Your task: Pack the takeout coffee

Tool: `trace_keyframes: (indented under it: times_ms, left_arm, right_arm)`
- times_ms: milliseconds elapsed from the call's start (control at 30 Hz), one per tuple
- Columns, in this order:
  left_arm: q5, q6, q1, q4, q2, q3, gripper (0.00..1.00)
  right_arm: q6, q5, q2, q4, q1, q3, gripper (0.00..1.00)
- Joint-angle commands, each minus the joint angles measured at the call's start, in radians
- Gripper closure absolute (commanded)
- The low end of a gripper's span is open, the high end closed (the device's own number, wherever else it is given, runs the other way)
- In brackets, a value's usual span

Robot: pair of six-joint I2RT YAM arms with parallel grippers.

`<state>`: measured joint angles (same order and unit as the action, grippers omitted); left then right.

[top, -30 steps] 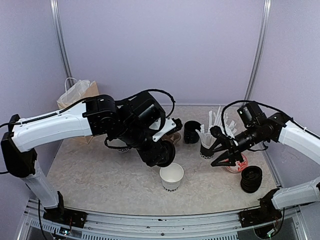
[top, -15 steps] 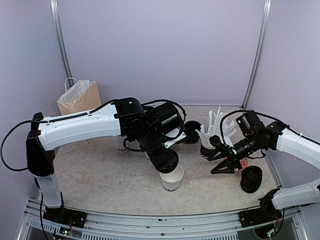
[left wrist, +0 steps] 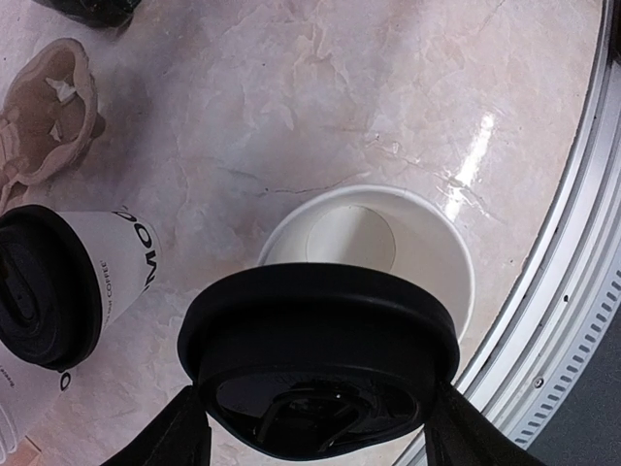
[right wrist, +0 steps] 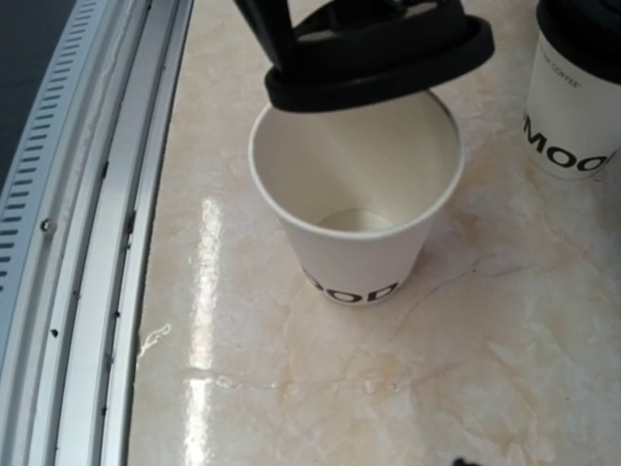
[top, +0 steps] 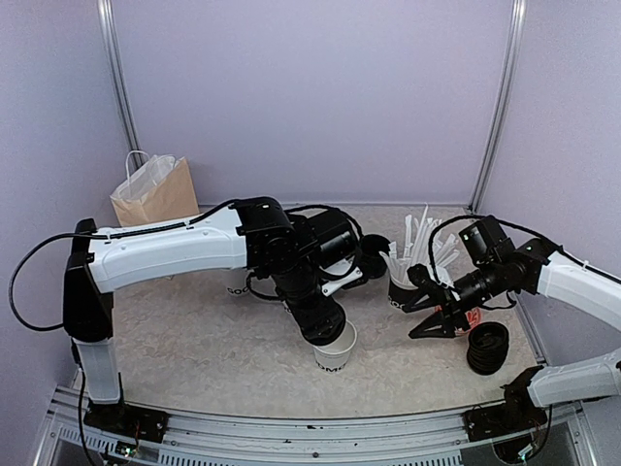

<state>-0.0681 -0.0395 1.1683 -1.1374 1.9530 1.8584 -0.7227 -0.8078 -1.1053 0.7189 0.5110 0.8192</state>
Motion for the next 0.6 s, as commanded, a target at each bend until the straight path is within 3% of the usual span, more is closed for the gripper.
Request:
trace_keyframes:
  times_ms: [0,567]
  left_arm:
    - [0.034,0.004,-0.004,-0.004,0.019,0.041,0.38]
    - [0.063,0.014,-0.004,0.003,0.058,0.060,0.38]
  right_arm:
    - [-0.012,-0.022,-0.002,-0.010,0.012,-0.010,0.39]
    - [-0.014,-0.014,-0.005,-0.008,0.012,-0.014,0.39]
